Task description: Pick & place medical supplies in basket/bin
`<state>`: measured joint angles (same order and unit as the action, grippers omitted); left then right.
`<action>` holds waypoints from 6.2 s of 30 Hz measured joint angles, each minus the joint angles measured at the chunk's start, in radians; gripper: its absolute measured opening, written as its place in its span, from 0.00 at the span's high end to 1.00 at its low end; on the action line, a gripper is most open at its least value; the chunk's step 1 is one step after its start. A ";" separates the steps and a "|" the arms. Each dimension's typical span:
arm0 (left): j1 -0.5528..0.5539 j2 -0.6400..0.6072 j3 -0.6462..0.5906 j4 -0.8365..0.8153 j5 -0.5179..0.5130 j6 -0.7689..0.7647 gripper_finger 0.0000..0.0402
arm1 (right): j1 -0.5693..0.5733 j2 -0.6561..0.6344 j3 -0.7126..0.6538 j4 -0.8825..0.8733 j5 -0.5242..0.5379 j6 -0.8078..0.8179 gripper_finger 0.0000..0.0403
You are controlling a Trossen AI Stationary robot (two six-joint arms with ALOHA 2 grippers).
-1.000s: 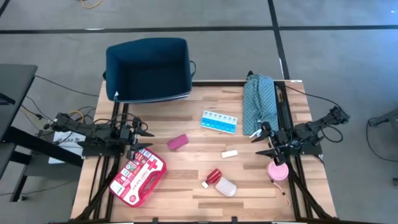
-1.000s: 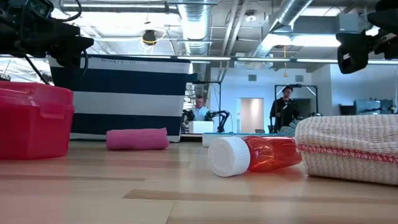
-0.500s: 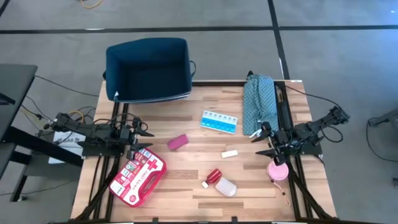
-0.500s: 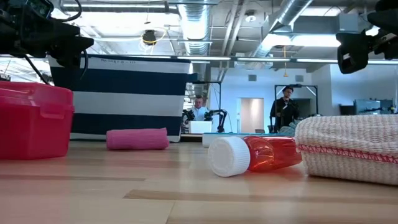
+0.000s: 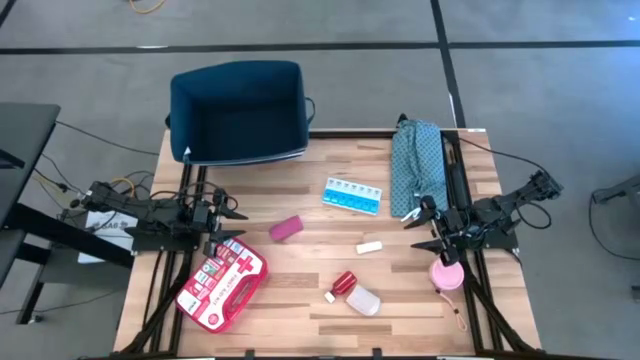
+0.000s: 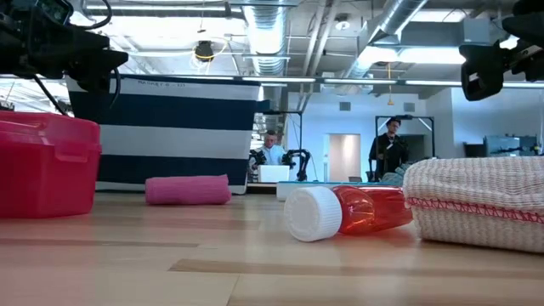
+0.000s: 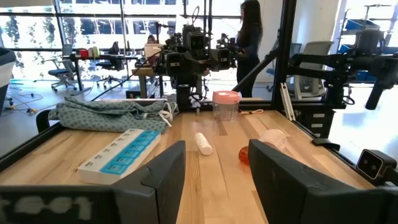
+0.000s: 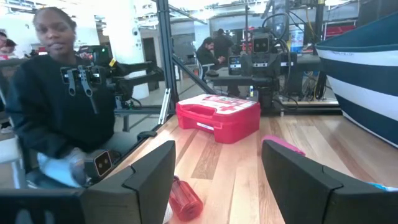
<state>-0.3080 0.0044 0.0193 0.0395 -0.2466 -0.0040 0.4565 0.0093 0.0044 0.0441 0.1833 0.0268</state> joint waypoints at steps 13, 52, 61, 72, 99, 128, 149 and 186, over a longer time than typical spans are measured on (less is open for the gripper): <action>0.000 0.000 0.000 0.000 0.000 0.000 0.58 | 0.000 0.000 0.000 0.000 0.000 0.000 0.42; 0.002 0.009 -0.002 0.268 -0.485 -0.401 0.58 | 0.000 0.000 0.000 0.000 0.000 0.000 0.42; 0.001 0.049 -0.008 0.593 -0.278 -0.322 0.58 | 0.000 0.000 0.000 0.000 0.000 0.000 0.42; -0.002 0.231 0.045 0.818 0.042 -0.299 0.58 | 0.000 0.000 0.000 0.000 0.000 0.000 0.42; -0.020 0.975 0.888 -0.448 -0.027 -0.799 0.58 | -0.001 0.000 0.000 0.000 0.000 -0.029 0.42; -0.447 1.745 1.356 -1.203 0.255 -1.819 0.58 | -0.077 -0.002 0.044 0.130 0.084 -0.322 0.42; -0.430 1.750 1.243 -1.092 0.213 -1.774 0.58 | -0.105 -0.002 0.047 0.029 0.080 -0.112 0.42; -0.408 1.800 1.218 -1.040 0.156 -1.496 0.58 | -0.105 -0.004 0.039 0.001 0.080 -0.035 0.42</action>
<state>-0.7164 1.8040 1.2377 -1.0004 -0.0910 -1.5001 0.3516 0.0053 0.0437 0.0446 0.2634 -0.0082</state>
